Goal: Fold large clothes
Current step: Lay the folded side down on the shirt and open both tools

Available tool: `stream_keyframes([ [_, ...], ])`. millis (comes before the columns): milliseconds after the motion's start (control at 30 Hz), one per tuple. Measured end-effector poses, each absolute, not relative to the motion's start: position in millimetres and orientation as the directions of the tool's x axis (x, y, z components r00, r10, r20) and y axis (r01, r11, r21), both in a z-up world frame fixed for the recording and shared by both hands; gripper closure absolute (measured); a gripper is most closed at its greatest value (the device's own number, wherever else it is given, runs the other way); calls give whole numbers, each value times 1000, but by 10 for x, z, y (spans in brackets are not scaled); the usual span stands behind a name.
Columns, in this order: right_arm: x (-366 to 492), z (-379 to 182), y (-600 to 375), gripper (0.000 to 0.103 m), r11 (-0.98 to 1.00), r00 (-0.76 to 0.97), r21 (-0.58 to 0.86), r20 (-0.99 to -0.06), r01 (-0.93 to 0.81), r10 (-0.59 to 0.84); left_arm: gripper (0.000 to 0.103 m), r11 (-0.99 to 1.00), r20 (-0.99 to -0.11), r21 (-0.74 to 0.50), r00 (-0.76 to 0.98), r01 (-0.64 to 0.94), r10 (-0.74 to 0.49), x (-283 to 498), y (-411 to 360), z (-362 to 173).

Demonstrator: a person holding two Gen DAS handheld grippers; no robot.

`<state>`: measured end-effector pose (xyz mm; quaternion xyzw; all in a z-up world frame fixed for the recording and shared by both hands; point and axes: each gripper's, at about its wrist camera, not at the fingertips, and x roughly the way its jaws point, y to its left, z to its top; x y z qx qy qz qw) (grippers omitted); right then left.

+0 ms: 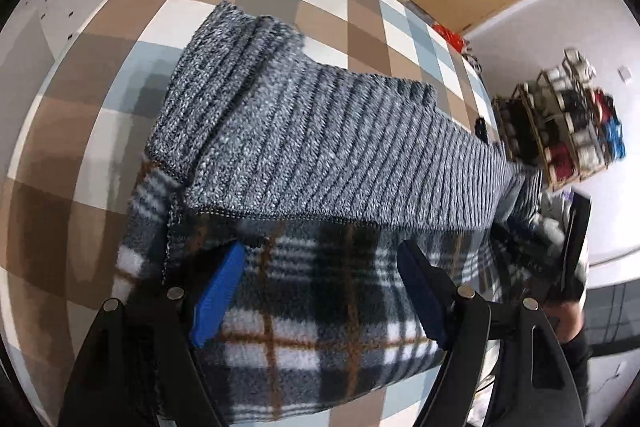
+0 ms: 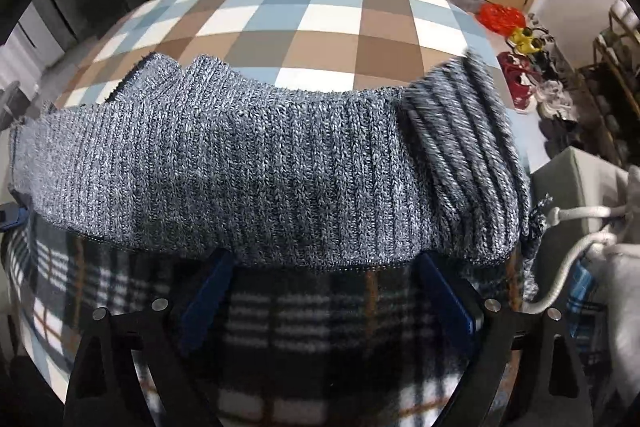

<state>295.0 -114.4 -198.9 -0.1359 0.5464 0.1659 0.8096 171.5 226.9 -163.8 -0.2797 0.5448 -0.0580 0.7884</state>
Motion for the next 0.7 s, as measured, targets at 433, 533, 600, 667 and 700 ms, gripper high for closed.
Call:
stream_keyframes([
  [433,2486,-2001,28,6,793,349,-93,-924,-602,156,28,909,-829,-388,490,-155,-270,1493,1806,-1647],
  [533,2534,-2140,1,0,803,360,-102,-922,-588,146,28,915,-811,-385,518,-124,-271,1490,1827,-1666],
  [600,2561,-2134,-51,0,815,342,-70,-926,-576,162,28,924,-811,-368,523,-107,-263,1500,1845,-1671],
  [667,2561,-2057,-112,0,814,328,-44,-927,-579,184,28,922,-799,-376,537,-96,-270,1514,1826,-1673],
  [700,2573,-1990,-190,1,818,312,-9,-927,-576,209,28,915,-792,-390,544,-99,-279,1497,1843,-1661],
])
